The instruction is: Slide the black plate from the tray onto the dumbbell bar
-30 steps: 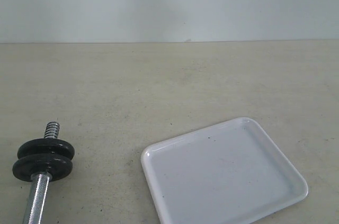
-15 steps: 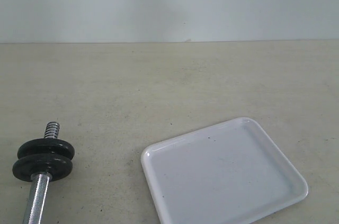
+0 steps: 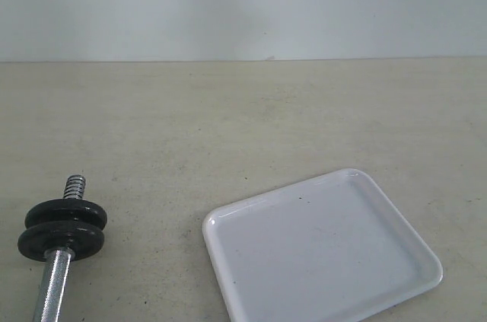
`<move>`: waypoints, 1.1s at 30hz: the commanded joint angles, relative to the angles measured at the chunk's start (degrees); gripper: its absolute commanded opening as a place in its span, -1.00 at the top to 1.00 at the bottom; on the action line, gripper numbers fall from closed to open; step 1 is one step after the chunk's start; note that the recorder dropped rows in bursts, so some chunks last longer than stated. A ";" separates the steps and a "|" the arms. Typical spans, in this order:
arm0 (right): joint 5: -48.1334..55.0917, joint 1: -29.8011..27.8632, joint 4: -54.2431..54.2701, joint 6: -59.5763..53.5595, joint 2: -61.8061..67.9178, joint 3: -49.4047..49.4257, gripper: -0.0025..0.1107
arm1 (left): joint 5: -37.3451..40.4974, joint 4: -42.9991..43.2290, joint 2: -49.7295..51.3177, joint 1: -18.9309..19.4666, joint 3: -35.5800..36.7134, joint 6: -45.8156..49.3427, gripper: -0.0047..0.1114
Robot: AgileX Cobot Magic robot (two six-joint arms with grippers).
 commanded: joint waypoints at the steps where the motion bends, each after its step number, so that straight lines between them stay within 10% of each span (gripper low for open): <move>1: -0.22 -0.17 -0.03 0.25 -0.30 -0.07 0.91 | -0.04 -0.43 -0.08 -0.43 0.20 0.22 0.84; 33: -1.63 -0.17 -0.03 0.25 -0.30 -0.07 0.91 | 0.08 -0.43 -0.08 -0.43 0.20 0.22 0.84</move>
